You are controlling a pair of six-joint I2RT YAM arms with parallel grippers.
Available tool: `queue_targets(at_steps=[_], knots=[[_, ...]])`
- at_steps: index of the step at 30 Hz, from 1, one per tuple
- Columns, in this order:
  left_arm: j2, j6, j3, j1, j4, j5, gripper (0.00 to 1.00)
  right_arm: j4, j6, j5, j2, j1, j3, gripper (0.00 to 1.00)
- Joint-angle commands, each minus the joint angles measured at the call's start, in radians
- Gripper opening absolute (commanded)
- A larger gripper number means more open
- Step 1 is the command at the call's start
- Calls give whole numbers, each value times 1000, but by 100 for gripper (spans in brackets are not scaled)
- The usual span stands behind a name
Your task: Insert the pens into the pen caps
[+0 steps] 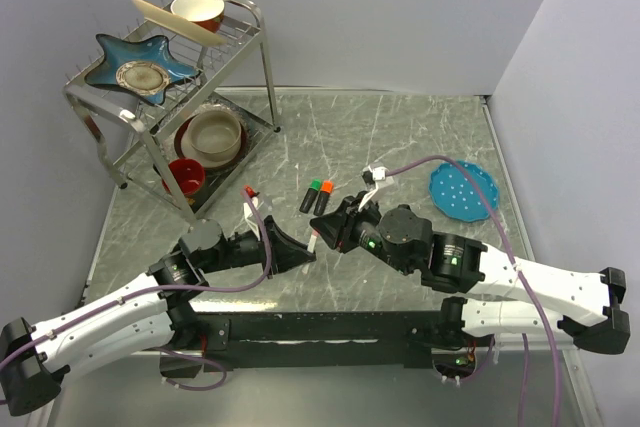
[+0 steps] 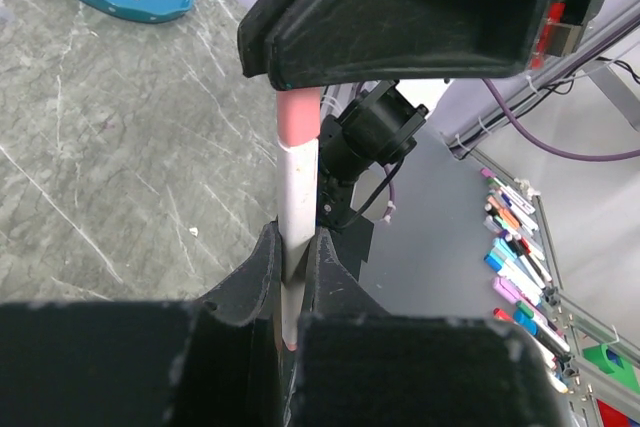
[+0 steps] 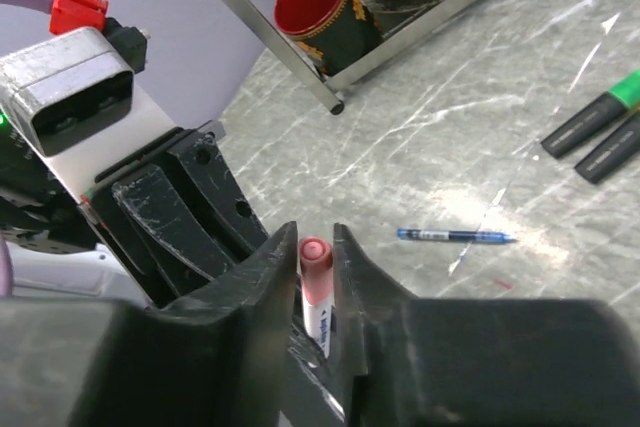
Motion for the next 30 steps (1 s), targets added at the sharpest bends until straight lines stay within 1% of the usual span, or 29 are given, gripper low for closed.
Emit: queue_targets(at_steps=[1,2,3,5,6,8,12,17,20,21,23,24,27,28,30], knots=[[6,22,21,2,19,6,1,84,11,-19,-16,5,-39,8],[13,20,37,2,10,-10,1,85,17,-56,-13,6,-46,3],[22,31,48,3,1,-29,1,92,23,-71,-7,8,-75,0],[62,37,79,3,13,-53,1,104,49,-99,-9,20,-120,0],[77,49,94,3,19,-50,1,98,62,-94,-6,23,-162,0],[120,65,135,5,17,-61,1,78,98,-81,-10,29,-195,0],[172,65,145,5,63,-107,1,113,131,-78,-84,34,-287,0],[229,54,160,6,129,-112,1,116,146,-120,-118,34,-344,0],[253,49,174,16,158,-106,1,191,187,-192,-133,34,-420,0],[260,43,177,16,181,-98,1,266,201,-209,-142,34,-463,0],[283,35,183,19,198,-75,1,323,220,-269,-150,34,-500,0],[289,28,183,20,207,-72,1,344,223,-284,-157,36,-520,0],[269,14,156,28,220,-89,1,337,200,-355,-179,36,-545,0],[246,0,133,37,281,-87,1,320,197,-363,-187,34,-546,0],[234,-26,93,66,307,-81,1,308,191,-378,-211,36,-557,0]])
